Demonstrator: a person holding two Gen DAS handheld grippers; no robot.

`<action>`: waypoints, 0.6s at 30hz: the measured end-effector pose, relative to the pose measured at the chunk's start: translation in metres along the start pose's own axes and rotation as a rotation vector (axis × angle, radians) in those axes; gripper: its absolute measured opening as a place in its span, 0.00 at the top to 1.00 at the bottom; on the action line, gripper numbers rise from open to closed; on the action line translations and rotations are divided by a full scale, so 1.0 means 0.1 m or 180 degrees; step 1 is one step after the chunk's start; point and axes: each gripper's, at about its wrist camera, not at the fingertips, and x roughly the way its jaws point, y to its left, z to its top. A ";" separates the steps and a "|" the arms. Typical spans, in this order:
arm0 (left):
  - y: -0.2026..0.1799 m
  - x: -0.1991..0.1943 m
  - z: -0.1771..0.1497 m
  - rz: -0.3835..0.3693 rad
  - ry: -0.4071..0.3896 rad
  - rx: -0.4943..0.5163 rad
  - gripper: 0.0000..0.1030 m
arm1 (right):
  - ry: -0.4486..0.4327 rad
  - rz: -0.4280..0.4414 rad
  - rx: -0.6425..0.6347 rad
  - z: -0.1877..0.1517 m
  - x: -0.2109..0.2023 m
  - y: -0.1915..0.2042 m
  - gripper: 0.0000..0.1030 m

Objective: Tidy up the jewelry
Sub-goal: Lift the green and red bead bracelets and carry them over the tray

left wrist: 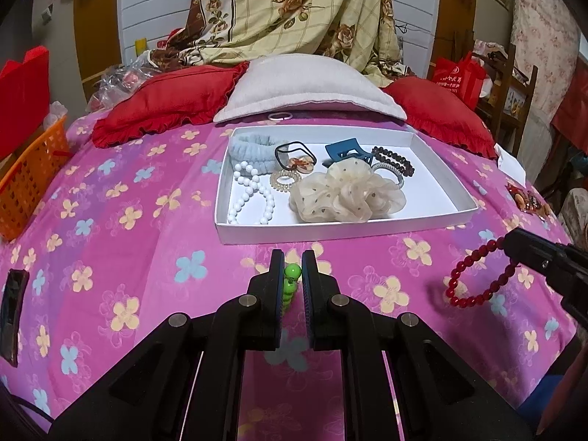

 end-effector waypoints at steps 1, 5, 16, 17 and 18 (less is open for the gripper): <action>0.00 0.01 0.00 -0.0012 0.0007 0.0000 0.92 | -0.0006 -0.0004 0.0007 0.02 -0.01 -0.01 0.91; -0.01 0.02 0.00 -0.0071 0.0023 0.0010 0.92 | -0.0012 -0.0062 -0.0012 0.09 -0.02 -0.05 0.91; 0.04 0.10 0.00 -0.0251 0.0088 -0.0014 0.92 | -0.0042 -0.0257 0.0035 0.30 -0.08 -0.16 0.91; 0.06 0.11 0.00 -0.0261 0.0093 -0.0028 0.92 | -0.0040 -0.0262 0.0039 0.31 -0.08 -0.17 0.91; 0.08 0.11 0.00 -0.0268 0.0096 -0.0050 0.92 | -0.0039 -0.0261 0.0047 0.32 -0.08 -0.18 0.92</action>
